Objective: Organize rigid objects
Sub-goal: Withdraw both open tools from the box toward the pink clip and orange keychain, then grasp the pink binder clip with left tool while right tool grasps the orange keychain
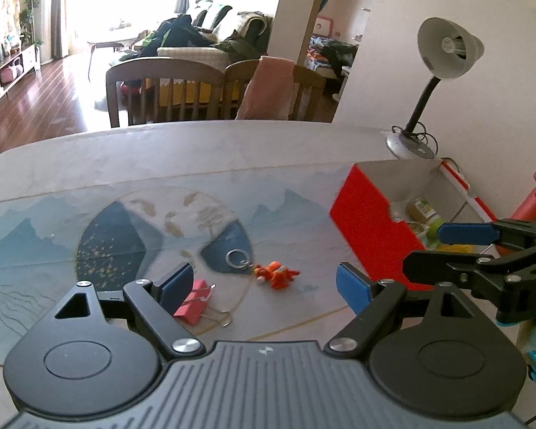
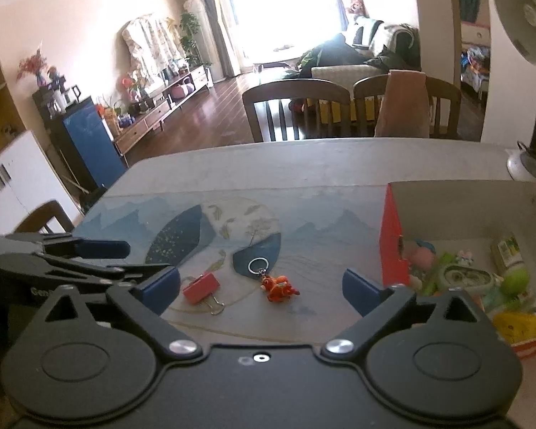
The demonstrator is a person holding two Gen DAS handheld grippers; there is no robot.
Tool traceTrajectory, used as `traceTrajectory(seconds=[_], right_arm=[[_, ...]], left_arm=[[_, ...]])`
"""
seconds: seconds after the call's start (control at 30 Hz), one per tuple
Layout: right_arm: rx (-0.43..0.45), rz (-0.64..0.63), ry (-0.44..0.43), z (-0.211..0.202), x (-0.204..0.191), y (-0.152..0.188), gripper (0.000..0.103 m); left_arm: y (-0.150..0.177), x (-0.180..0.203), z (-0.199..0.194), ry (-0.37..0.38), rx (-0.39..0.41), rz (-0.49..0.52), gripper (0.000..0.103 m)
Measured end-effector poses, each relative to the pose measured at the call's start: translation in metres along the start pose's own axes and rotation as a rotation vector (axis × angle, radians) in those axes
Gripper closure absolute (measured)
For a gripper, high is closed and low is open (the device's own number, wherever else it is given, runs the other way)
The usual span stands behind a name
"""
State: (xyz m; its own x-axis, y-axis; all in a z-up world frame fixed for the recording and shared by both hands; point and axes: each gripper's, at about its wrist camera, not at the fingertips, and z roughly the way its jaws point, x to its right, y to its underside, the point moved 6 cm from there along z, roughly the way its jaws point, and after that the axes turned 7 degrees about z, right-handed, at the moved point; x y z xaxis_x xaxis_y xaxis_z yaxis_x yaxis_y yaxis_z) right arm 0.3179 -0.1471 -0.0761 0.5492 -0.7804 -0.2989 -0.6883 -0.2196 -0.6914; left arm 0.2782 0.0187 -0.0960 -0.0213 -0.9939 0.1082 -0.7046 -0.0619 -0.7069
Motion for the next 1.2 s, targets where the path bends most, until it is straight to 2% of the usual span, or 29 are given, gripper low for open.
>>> traceTrajectory(seconds=[0.13,0.33,0.5,0.77,1.2], right_arm=[[-0.013,-0.053,0.011,0.018,-0.008,0.007,0.004],[-0.053,-0.111,0.011,0.045,-0.017,0.017,0.004],[-0.083,-0.154,0.013,0.068,-0.020,0.024,0.004],[-0.145,-0.141,0.064,0.109,-0.008,0.032,0.007],[-0.213,-0.149,0.120,0.151,0.009,0.043,0.028]], left_arm=[[0.010,-0.017,0.007,-0.007,-0.005,0.000,0.005],[0.024,-0.039,0.025,-0.003,-0.011,-0.004,0.001],[0.034,-0.054,0.046,-0.025,-0.032,-0.016,0.001],[0.049,-0.079,0.081,-0.037,-0.065,-0.069,0.001],[0.057,-0.081,0.112,-0.017,-0.055,0.005,0.001]])
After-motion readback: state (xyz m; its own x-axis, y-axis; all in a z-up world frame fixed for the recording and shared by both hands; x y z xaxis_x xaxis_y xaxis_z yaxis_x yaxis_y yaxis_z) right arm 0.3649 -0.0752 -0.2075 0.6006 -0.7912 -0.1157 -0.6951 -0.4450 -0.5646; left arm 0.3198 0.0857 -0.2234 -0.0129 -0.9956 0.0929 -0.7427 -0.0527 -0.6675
